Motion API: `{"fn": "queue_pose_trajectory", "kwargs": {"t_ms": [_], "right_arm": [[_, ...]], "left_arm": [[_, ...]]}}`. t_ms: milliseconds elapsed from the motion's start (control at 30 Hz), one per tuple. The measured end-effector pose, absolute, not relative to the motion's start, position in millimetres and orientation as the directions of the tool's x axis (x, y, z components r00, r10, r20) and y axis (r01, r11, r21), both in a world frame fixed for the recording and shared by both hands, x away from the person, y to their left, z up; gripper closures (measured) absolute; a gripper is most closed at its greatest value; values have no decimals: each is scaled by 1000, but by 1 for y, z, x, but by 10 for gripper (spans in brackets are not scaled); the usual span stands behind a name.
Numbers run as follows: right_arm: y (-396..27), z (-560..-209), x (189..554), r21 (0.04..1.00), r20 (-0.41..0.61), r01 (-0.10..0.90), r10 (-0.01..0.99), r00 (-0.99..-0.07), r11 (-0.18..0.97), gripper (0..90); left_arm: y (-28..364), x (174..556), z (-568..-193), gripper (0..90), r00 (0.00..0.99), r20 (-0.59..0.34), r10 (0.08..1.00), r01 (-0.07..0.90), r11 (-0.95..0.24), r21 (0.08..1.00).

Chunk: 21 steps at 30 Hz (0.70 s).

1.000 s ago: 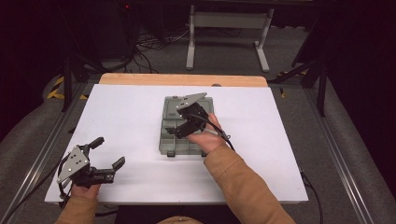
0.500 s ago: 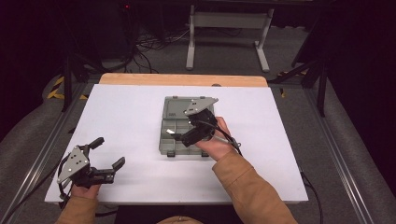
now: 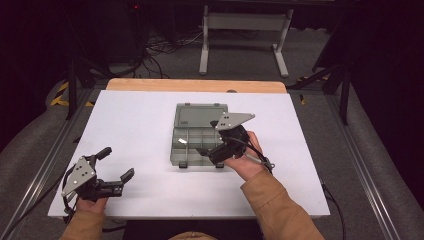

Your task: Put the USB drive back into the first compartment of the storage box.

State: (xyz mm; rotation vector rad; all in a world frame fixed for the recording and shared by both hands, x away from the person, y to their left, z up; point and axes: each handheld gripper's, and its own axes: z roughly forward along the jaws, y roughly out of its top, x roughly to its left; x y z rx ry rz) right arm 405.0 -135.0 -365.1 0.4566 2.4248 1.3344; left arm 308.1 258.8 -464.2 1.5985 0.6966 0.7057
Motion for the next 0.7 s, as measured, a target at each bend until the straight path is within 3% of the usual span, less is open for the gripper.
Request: {"fn": "queue_pose_trajectory", "kwargs": {"t_ms": [700], "right_arm": [[-208, -387, 370, 927, -104, 117, 544, -833, 357, 22]], "left_arm": [[258, 308, -465, 10, 640, 65, 766, 54, -129, 990]]}}
